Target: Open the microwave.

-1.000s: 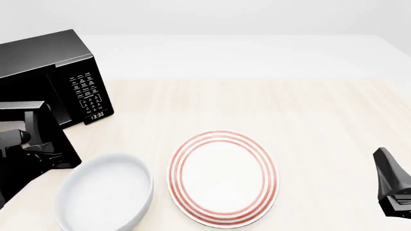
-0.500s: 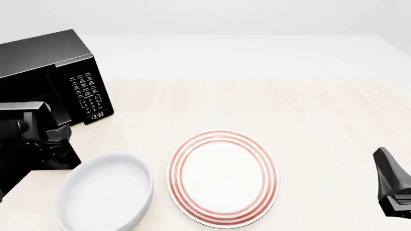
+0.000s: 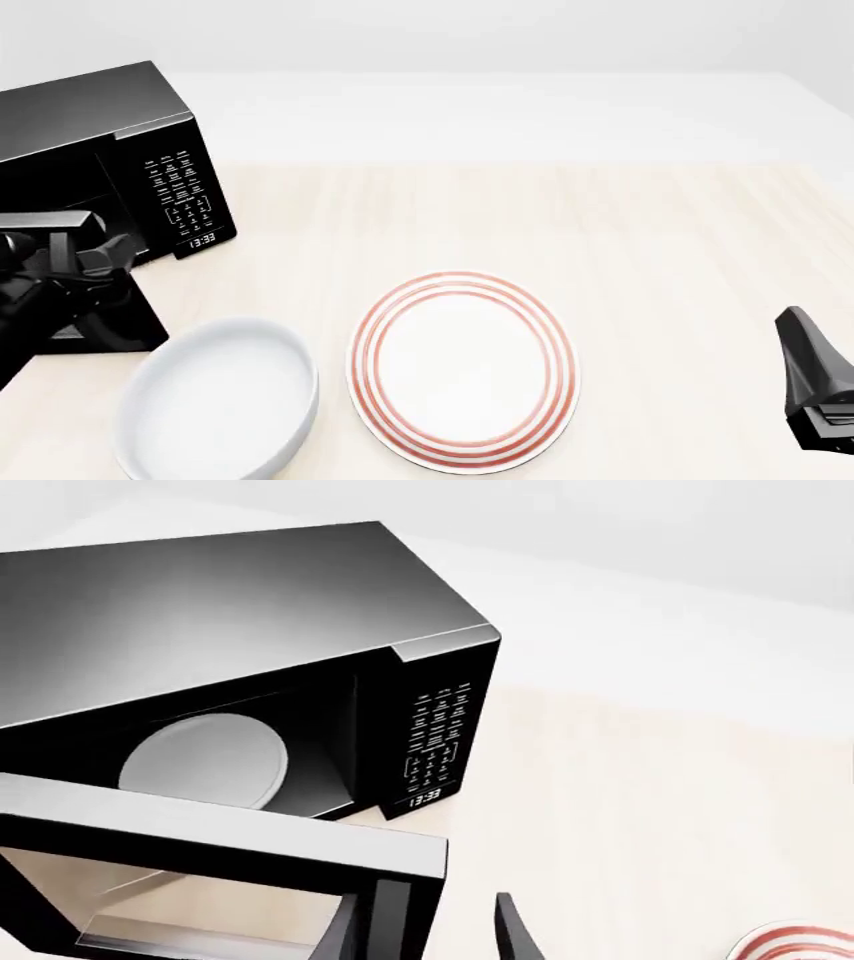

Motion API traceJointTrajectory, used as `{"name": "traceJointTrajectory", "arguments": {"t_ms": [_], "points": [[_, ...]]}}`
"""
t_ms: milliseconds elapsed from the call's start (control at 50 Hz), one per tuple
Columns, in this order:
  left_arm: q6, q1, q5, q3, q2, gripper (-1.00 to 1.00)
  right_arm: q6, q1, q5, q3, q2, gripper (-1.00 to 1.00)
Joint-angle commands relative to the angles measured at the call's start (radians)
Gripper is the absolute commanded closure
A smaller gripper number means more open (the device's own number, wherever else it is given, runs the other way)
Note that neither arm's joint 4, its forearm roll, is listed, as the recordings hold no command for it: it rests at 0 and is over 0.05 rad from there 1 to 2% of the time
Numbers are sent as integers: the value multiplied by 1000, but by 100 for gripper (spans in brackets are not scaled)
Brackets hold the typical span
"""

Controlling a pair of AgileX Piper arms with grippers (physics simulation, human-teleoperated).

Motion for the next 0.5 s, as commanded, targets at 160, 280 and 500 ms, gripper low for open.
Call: {"name": "traceJointTrajectory", "arguments": {"t_ms": [160,280,500], "points": [[-2,6,87,13,-135,-100,0,0,0,0,0,-100],[1,5,136,15,-193,-100,0,0,0,0,0,-100],[15,-1,249,0,-311,-100,0,0,0,0,0,-100]]}}
